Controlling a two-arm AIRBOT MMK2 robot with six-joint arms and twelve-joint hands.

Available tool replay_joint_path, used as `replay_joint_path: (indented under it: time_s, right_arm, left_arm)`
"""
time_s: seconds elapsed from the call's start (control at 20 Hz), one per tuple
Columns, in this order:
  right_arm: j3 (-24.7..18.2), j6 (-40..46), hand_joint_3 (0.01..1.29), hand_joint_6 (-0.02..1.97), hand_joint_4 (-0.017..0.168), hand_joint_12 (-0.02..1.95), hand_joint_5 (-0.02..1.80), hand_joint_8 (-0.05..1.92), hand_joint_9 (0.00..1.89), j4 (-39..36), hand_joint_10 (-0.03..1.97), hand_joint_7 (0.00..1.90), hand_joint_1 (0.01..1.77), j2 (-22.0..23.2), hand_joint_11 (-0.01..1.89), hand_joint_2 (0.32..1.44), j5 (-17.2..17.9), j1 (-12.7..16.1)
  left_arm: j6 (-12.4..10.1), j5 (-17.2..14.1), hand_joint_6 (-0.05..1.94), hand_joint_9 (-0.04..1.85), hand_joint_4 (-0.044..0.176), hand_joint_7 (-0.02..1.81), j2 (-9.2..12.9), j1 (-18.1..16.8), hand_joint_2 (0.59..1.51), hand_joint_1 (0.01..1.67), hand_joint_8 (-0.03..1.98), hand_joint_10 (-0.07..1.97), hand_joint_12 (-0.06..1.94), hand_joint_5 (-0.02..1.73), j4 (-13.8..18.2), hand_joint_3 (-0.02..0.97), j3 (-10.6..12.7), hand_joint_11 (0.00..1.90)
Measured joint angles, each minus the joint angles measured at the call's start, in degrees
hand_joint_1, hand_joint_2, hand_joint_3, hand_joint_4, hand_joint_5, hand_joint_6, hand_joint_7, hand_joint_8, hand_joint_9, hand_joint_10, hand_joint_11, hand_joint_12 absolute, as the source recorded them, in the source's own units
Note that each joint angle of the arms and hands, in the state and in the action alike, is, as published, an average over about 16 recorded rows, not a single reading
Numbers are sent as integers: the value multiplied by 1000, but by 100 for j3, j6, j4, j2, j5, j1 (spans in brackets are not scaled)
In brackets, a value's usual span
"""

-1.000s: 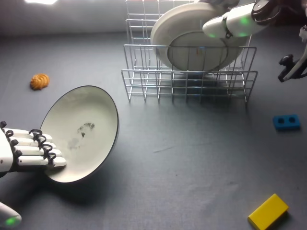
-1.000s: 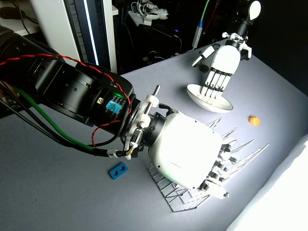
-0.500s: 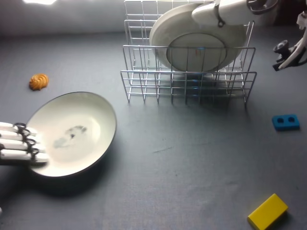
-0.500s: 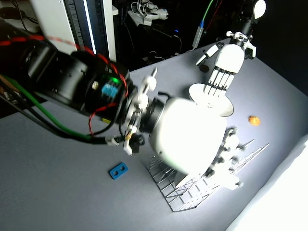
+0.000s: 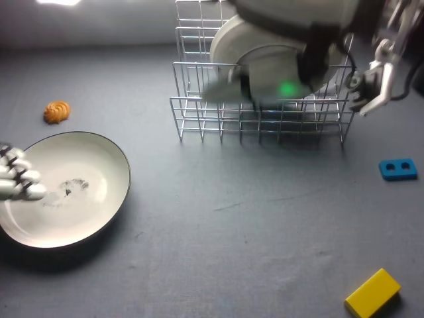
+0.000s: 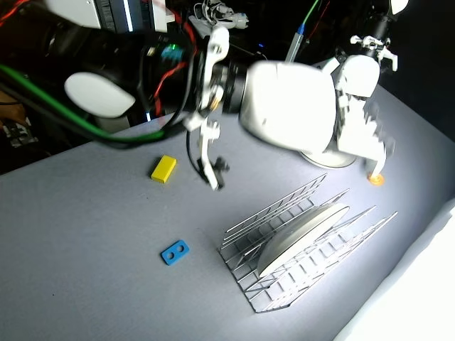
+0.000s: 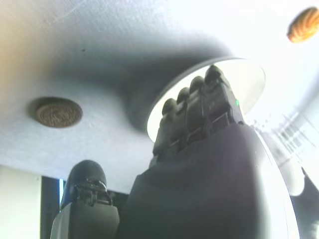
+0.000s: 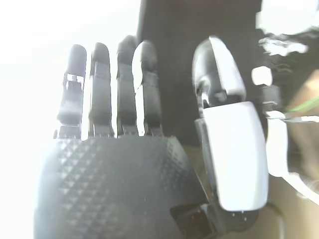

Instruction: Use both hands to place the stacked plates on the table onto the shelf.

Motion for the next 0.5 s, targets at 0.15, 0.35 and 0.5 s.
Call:
replay_joint_path:
  time_s: [0.15, 0.35, 0.5]
  right_arm:
    - [-250, -63, 9, 37, 0, 281, 172, 11, 165, -347, 30, 187, 759, 17, 51, 1039, 63, -108]
    - [-463, -157, 9, 31, 2, 21, 31, 11, 28, -572, -5, 31, 718, 17, 12, 999, 81, -296]
    - [-557, -213, 9, 31, 2, 7, 19, 11, 21, -657, -6, 19, 714, 19, 12, 983, 79, -446]
  left_arm:
    - [-1, 126, 17, 18, 5, 19, 26, -92, 1151, 23, -1, 12, 9, 25, -75, 16, -46, 17]
    - [-1, 294, 17, 18, 5, 17, 27, -184, 1151, 23, -1, 12, 11, 25, -199, 16, -123, 19]
    - [-1, 400, 17, 19, 5, 15, 18, -177, 1151, 22, -1, 12, 11, 26, -239, 16, -183, 20]
